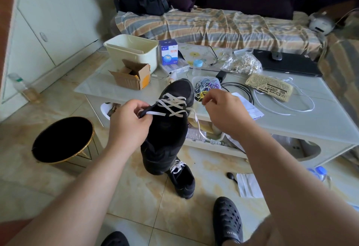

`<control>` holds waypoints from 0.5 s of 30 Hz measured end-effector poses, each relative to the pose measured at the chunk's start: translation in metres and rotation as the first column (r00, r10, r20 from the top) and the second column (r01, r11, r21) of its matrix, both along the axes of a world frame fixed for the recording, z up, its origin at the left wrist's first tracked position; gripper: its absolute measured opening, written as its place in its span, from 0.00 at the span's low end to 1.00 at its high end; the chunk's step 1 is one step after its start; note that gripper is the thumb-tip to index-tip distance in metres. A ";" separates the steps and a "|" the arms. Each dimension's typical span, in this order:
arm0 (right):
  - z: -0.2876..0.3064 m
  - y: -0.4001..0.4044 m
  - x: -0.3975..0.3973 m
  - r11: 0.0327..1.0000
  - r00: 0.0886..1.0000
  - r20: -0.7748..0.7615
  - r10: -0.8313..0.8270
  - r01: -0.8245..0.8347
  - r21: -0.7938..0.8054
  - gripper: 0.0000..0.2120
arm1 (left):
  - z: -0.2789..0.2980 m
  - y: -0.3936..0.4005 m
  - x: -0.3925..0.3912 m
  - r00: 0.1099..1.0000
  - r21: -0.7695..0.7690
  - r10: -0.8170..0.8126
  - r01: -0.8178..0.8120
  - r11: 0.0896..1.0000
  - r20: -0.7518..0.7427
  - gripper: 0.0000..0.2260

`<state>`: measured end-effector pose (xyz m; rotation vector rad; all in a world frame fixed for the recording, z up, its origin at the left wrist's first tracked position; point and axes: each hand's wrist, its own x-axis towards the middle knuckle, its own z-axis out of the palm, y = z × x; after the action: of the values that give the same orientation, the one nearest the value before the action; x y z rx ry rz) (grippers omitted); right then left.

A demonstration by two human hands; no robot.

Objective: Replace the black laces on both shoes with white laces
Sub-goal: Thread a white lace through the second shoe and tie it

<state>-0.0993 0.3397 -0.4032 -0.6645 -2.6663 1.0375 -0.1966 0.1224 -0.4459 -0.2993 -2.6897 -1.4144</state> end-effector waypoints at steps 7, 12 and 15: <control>0.002 -0.023 -0.001 0.981 0.960 -0.226 0.163 -0.182 -0.065 0.05 | -0.001 0.010 0.009 0.999 0.013 -0.046 0.047 0.999 -0.018 0.09; -0.009 -0.039 -0.010 0.994 0.971 -0.212 0.111 -0.108 0.025 0.06 | -0.002 0.022 0.015 0.989 -0.017 -0.116 0.115 0.993 -0.088 0.10; -0.012 -0.044 -0.012 0.995 0.975 -0.204 0.090 -0.080 0.061 0.07 | -0.002 0.027 0.016 0.986 -0.040 -0.134 0.130 0.991 -0.103 0.09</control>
<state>-0.1116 0.2953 -0.4149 -0.4106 -2.5500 0.9947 -0.1801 0.1494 -0.4482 -0.5489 -2.6533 -1.3456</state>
